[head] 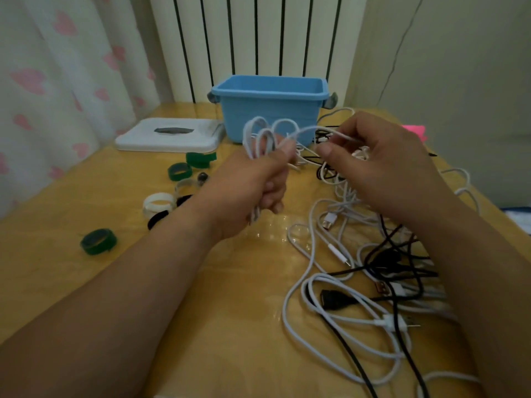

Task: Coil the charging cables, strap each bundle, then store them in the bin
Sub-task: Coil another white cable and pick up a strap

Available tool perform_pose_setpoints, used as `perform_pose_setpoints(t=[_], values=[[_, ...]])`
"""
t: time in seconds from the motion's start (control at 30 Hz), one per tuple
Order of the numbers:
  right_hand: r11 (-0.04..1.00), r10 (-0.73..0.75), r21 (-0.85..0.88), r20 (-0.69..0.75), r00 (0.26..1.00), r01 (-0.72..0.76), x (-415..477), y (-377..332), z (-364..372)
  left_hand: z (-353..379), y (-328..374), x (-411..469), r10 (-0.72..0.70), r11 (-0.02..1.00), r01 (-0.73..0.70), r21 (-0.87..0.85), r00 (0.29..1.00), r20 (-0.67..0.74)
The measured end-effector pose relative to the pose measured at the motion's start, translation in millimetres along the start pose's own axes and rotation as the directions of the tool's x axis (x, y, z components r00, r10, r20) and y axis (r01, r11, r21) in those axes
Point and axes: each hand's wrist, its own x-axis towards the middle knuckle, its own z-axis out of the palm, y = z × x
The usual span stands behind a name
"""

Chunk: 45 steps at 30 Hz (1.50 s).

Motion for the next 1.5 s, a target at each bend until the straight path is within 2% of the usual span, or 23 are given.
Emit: perform_pose_setpoints(t=[0.07,0.17,0.23,0.33,0.43,0.53,0.63,0.7,0.77,0.87,0.97,1.03,1.1,1.17,1.27,1.4,1.5], values=[[0.999,-0.009,-0.04,-0.013,1.0,0.008,1.7,3.5,0.6,-3.1,1.7,3.3,-0.02,0.984,0.006,-0.178,0.997,-0.079],[1.0,0.015,0.023,0.022,1.0,-0.016,-1.3,-2.0,9.8,2.2,-1.8,6.2,-0.036,0.982,-0.004,-0.189,0.977,-0.21],[0.992,0.008,0.124,0.035,0.999,-0.013,-7.7,-14.3,19.0,11.2,-5.8,6.1,-0.014,0.993,-0.011,-0.117,0.978,-0.21],[0.979,-0.041,0.199,0.03,0.999,0.034,-15.9,-32.8,31.8,22.0,-8.3,6.8,0.038,0.994,-0.049,-0.097,0.993,-0.109],[0.974,-0.096,0.212,0.053,0.994,0.083,-18.6,-39.1,41.0,25.1,-5.2,7.8,0.003,0.959,-0.044,-0.28,0.989,-0.146],[0.98,-0.085,0.19,0.149,0.985,0.056,-21.6,-40.5,46.4,22.8,-6.8,8.7,-0.068,0.909,-0.03,-0.415,0.973,-0.22],[0.994,-0.093,0.07,0.21,0.973,0.08,-20.6,-37.9,43.0,11.4,-6.5,12.3,-0.091,0.87,-0.08,-0.486,0.944,-0.318],[0.99,-0.085,-0.09,0.228,0.97,0.107,-16.5,-29.6,36.8,0.3,-3.0,15.2,-0.122,0.797,-0.131,-0.589,0.921,-0.371],[0.978,-0.081,-0.17,0.218,0.973,0.119,-12.7,-18.8,29.0,-9.8,1.0,15.4,-0.142,0.752,-0.162,-0.639,0.907,-0.397],[0.981,-0.041,-0.185,0.095,0.995,0.058,-7.5,-5.2,18.8,-19.9,3.6,13.2,-0.12,0.834,-0.125,-0.537,0.91,-0.397],[0.99,0.006,-0.137,-0.045,0.999,-0.012,-2.5,3.7,16.4,-16.9,3.2,8.3,-0.045,0.958,-0.041,-0.284,0.956,-0.29],[0.987,-0.002,-0.16,-0.126,0.992,-0.018,-0.9,8.0,16.8,-10.6,2.8,5.8,-0.031,0.99,0.0,-0.144,0.976,-0.216],[0.982,0.006,-0.181,-0.197,0.98,-0.043,1.1,12.0,13.6,-6.9,1.8,5.5,-0.035,0.998,0.025,-0.061,0.983,-0.183],[0.989,0.061,-0.119,-0.233,0.971,-0.091,2.1,12.2,10.9,-4.9,1.8,5.2,-0.037,0.999,0.038,0.007,0.984,-0.174],[0.998,0.035,-0.035,-0.205,0.978,-0.043,-0.8,4.4,17.0,1.6,1.9,2.9,-0.022,0.987,0.046,0.152,0.988,-0.156],[0.997,-0.027,-0.083,-0.196,0.98,0.011,-2.5,-4.8,20.3,16.9,1.3,-1.6,-0.037,0.947,0.033,0.319,0.999,0.005],[0.998,-0.009,-0.07,-0.226,0.974,-0.007,-3.3,-6.5,18.4,20.6,-1.3,-0.5,-0.055,0.929,0.035,0.368,0.997,0.044]])
